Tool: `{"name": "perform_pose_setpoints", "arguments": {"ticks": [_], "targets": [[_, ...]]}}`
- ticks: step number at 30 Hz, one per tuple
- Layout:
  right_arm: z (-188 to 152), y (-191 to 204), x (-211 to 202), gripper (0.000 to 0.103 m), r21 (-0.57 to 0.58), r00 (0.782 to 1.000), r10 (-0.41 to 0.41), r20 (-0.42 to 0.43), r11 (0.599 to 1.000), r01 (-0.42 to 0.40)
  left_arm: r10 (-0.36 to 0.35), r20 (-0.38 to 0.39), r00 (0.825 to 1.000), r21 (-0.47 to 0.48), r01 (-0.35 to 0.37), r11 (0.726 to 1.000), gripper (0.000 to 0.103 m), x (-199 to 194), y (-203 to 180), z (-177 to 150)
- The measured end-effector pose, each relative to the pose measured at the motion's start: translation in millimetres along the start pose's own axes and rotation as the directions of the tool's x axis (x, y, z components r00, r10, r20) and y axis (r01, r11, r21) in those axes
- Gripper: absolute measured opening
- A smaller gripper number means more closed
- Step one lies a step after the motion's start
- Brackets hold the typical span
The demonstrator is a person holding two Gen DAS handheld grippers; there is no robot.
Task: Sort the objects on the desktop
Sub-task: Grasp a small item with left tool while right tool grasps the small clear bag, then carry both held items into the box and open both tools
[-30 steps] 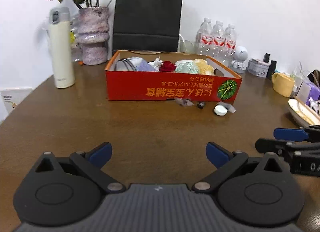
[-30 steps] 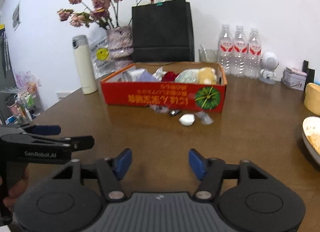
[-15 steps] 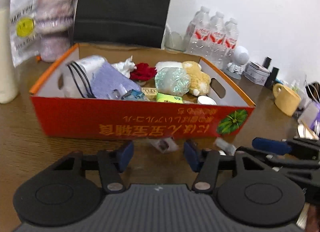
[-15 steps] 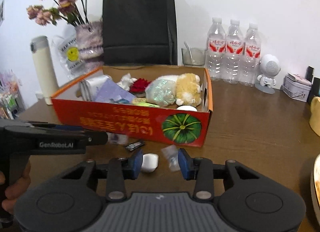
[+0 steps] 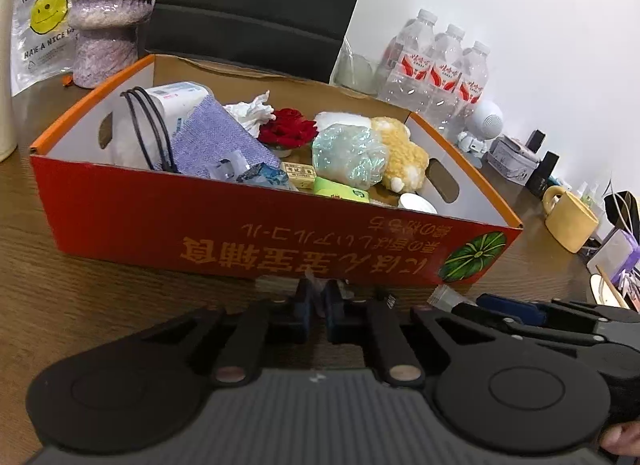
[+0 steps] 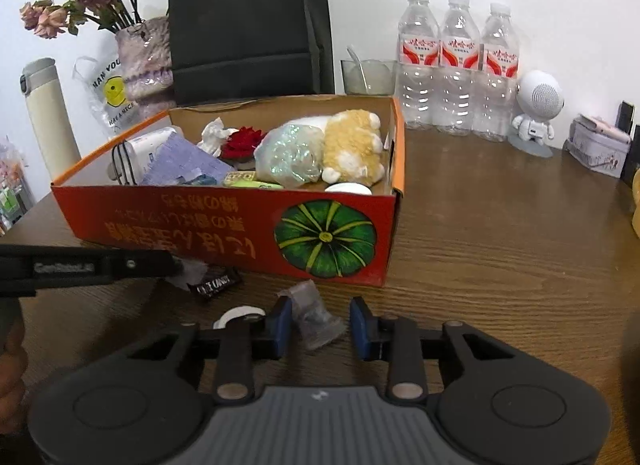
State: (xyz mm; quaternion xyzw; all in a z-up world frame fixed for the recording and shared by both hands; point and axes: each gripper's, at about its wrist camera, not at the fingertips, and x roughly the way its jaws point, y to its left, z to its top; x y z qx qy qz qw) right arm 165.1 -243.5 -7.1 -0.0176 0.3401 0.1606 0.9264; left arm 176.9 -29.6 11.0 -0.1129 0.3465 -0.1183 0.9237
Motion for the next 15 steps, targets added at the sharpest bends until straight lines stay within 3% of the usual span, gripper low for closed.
{"name": "perform_pose_setpoints", "arguments": {"ticks": [4,7,9,15], "targets": [[-3.3,6.6,-0.6,0.026,-0.035,1.0,-0.012,0.009,0.999,0.012,-0.001,0.024,1.0,-0.02,0.002,1.0,0.006,-25.7,0.4,-8.3],[-5.6,12.7,-3.3,0.016,-0.063,1.0,-0.017,0.011,0.998,0.017,-0.002,0.058,0.998,-0.004,0.003,1.0,0.005,-51.0,-0.6,-15.9],[-8.4,15.2,-8.1,0.016,-0.071,0.999,-0.035,0.011,0.997,0.036,0.007,0.077,0.997,0.003,-0.007,1.0,0.005,-68.7,-1.0,-21.9],[-25.7,9.8,-51.2,0.015,0.036,0.995,-0.065,0.069,0.997,0.063,0.032,0.111,0.993,0.019,-0.034,0.999,0.005,-109.6,-0.2,-38.1]]}}
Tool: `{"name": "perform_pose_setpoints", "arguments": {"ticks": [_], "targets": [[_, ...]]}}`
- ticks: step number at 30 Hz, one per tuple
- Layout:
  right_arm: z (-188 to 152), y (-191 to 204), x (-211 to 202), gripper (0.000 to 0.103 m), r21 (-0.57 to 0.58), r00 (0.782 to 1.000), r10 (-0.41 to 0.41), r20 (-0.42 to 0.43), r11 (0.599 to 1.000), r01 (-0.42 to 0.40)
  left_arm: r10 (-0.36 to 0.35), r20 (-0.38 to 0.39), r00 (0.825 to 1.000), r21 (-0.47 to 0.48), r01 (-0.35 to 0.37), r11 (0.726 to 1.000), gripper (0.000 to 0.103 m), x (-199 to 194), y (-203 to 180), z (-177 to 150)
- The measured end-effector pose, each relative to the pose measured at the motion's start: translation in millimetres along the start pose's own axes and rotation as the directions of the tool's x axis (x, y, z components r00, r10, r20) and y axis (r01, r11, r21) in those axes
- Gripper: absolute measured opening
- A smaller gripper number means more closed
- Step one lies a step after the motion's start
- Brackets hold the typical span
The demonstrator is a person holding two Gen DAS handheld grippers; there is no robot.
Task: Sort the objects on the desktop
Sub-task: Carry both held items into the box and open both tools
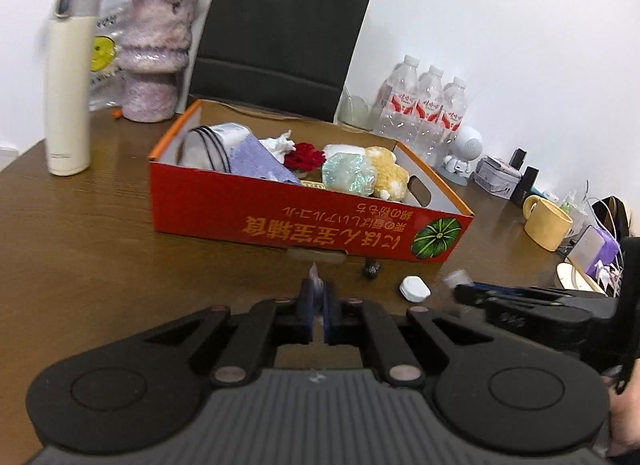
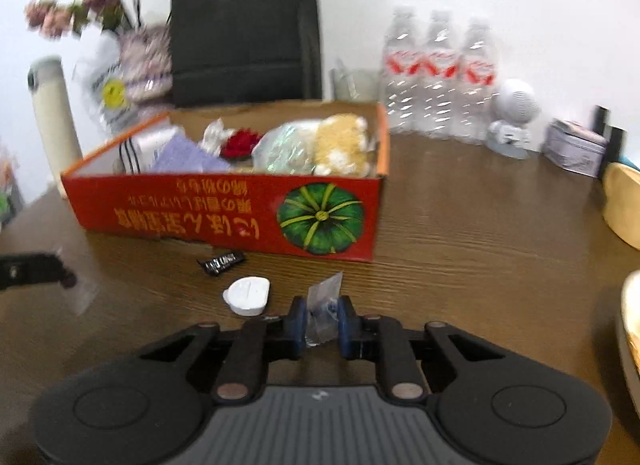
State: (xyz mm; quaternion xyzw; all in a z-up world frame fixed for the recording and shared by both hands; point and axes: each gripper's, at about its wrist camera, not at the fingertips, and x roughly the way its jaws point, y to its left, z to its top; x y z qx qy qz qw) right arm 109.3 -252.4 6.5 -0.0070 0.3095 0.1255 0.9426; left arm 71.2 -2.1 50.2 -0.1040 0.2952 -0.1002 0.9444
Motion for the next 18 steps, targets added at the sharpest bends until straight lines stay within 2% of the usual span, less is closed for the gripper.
{"name": "perform_pose_setpoints", "arguments": {"ticks": [2,5,8,11,18], "targets": [[-5.3,1.3,-24.3,0.015,0.037,1.0,0.004,0.029,0.999,-0.005,0.004,0.02,1.0,0.003,-0.004,1.0,0.005,-16.0,0.6,-2.4],[-10.2,8.6,-54.4,0.015,0.062,0.997,0.057,0.052,0.996,-0.06,0.014,0.071,0.997,0.041,-0.017,0.999,0.005,-37.6,-6.1,-9.0],[-15.6,29.8,-78.2,0.015,0.006,0.995,0.07,0.069,0.998,-0.07,-0.002,0.108,0.994,0.074,-0.006,0.997,0.005,-52.4,-17.3,-22.5],[-19.2,43.8,-97.3,0.015,-0.002,0.991,0.097,0.088,0.995,-0.097,0.002,0.138,0.99,0.118,-0.018,0.993,0.005,-66.9,-31.0,-34.9],[-25.7,68.9,-136.5,0.015,-0.048,0.982,0.121,0.143,0.992,-0.115,-0.025,0.208,0.978,0.175,-0.012,0.985,0.005,-110.9,-43.7,-43.1]]}}
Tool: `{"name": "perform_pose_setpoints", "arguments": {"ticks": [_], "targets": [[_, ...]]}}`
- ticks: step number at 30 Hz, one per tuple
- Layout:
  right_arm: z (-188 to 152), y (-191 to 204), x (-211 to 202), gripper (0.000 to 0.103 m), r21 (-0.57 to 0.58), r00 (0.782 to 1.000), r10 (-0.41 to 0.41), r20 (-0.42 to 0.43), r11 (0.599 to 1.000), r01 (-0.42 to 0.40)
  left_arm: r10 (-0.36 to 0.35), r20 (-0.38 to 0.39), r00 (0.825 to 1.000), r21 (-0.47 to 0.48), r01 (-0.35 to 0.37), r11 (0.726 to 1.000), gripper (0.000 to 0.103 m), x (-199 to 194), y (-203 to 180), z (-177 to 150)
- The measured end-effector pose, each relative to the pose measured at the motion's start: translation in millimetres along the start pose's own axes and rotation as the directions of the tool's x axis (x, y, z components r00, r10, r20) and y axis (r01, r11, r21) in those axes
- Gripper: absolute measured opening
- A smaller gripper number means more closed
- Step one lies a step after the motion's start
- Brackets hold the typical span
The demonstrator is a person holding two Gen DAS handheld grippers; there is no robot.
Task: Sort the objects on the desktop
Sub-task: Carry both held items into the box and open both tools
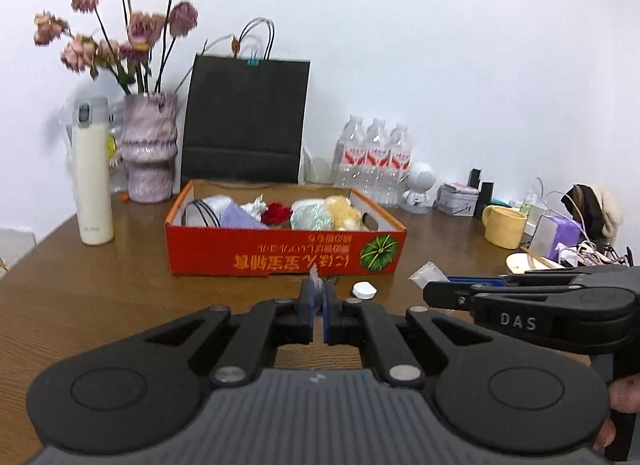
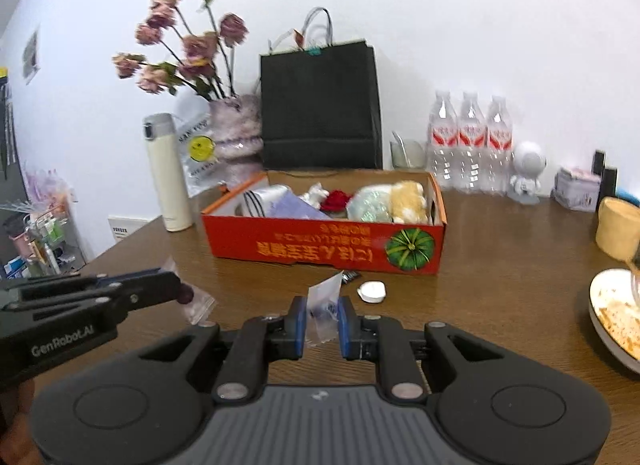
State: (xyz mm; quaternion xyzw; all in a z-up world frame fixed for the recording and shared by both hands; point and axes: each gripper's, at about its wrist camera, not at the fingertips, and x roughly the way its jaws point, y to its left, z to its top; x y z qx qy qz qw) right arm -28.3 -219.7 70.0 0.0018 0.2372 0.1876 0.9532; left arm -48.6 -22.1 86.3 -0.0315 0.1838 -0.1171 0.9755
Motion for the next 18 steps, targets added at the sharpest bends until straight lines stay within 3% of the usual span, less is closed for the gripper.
{"name": "perform_pose_setpoints", "arguments": {"ticks": [9,18], "targets": [[-7.6,8.8,-33.4,0.015,0.013,0.998,0.016,0.062,1.0,-0.017,-0.008,0.031,0.999,0.03,0.008,1.0,0.005,-29.1,-5.5,-1.9],[15.5,-10.0,-19.3,0.016,0.039,0.997,-0.007,0.077,0.999,0.004,0.01,0.064,0.998,0.041,-0.013,0.999,0.005,-5.5,9.1,23.6]]}}
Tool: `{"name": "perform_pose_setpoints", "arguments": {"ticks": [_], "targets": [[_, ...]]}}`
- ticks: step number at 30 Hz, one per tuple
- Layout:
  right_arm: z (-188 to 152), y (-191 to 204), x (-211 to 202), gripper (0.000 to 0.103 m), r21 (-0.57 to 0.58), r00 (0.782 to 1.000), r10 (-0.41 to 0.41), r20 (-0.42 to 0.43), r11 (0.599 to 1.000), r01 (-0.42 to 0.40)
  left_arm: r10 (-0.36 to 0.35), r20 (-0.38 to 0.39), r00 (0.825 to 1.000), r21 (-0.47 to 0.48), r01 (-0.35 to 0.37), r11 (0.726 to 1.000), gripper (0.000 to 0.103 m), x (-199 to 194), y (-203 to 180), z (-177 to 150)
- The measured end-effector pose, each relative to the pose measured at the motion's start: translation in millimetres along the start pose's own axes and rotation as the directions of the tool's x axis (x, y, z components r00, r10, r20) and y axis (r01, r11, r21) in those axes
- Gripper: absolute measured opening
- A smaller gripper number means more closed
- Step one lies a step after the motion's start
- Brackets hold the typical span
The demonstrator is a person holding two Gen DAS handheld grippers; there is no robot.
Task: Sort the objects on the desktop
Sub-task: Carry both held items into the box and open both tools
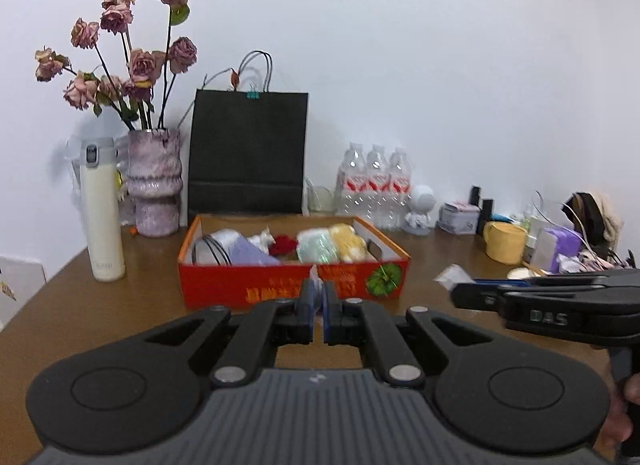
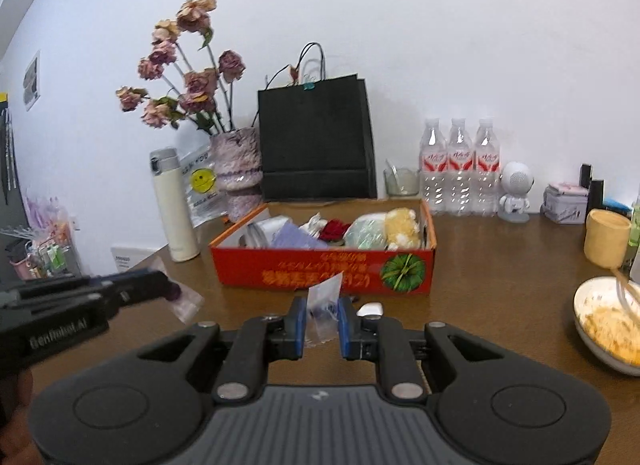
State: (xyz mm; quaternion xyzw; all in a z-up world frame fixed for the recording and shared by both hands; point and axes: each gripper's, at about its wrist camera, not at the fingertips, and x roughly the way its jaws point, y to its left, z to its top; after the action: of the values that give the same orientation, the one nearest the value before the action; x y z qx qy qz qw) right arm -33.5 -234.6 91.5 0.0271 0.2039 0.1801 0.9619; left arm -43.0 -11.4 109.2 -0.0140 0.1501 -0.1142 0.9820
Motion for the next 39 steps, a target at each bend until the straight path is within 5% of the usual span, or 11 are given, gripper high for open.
{"name": "perform_pose_setpoints", "arguments": {"ticks": [5,13,17,23,26,30,32,35,39], "targets": [[33.5,-27.8,47.1,0.016,0.059,0.998,0.025,-0.051,0.998,-0.022,-0.001,0.021,1.0,-0.005,0.001,1.0,0.005,55.9,25.4,34.9],[89.5,-66.4,167.3,0.016,0.122,0.984,0.062,-0.165,0.992,-0.042,0.069,-0.112,0.991,0.069,-0.062,0.996,0.005,194.8,58.2,83.3],[99.0,-74.0,232.8,0.016,0.11,0.962,0.045,-0.27,0.994,-0.015,0.094,-0.214,0.972,0.096,-0.075,0.993,0.005,265.8,67.7,84.1],[101.6,-83.6,308.5,0.016,0.095,0.91,0.03,-0.414,0.995,0.011,0.151,-0.398,0.905,0.171,-0.088,0.981,0.005,345.9,78.0,59.9],[97.8,-76.9,328.9,0.016,0.038,0.894,-0.002,-0.447,0.999,0.021,0.148,-0.465,0.873,0.072,-0.129,0.989,0.007,363.3,99.0,52.0],[87.8,-75.6,346.9,0.022,0.029,0.871,-0.03,-0.49,0.998,0.05,0.123,-0.452,0.883,0.03,-0.122,0.992,0.008,359.0,107.3,51.5],[85.4,-78.7,349.4,0.039,0.076,0.868,-0.011,-0.496,0.996,0.056,0.097,-0.47,0.878,0.013,-0.102,0.995,0.02,357.0,107.5,52.8],[89.1,-79.1,343.4,0.044,0.124,0.875,0.026,-0.484,0.992,0.039,0.006,-0.489,0.872,-0.076,-0.05,0.996,0.045,355.2,111.5,58.7],[110.2,-79.2,324.2,0.05,0.15,0.888,0.043,-0.458,0.988,0.029,-0.001,-0.483,0.876,-0.121,-0.065,0.991,0.053,339.9,116.8,71.6]]}}
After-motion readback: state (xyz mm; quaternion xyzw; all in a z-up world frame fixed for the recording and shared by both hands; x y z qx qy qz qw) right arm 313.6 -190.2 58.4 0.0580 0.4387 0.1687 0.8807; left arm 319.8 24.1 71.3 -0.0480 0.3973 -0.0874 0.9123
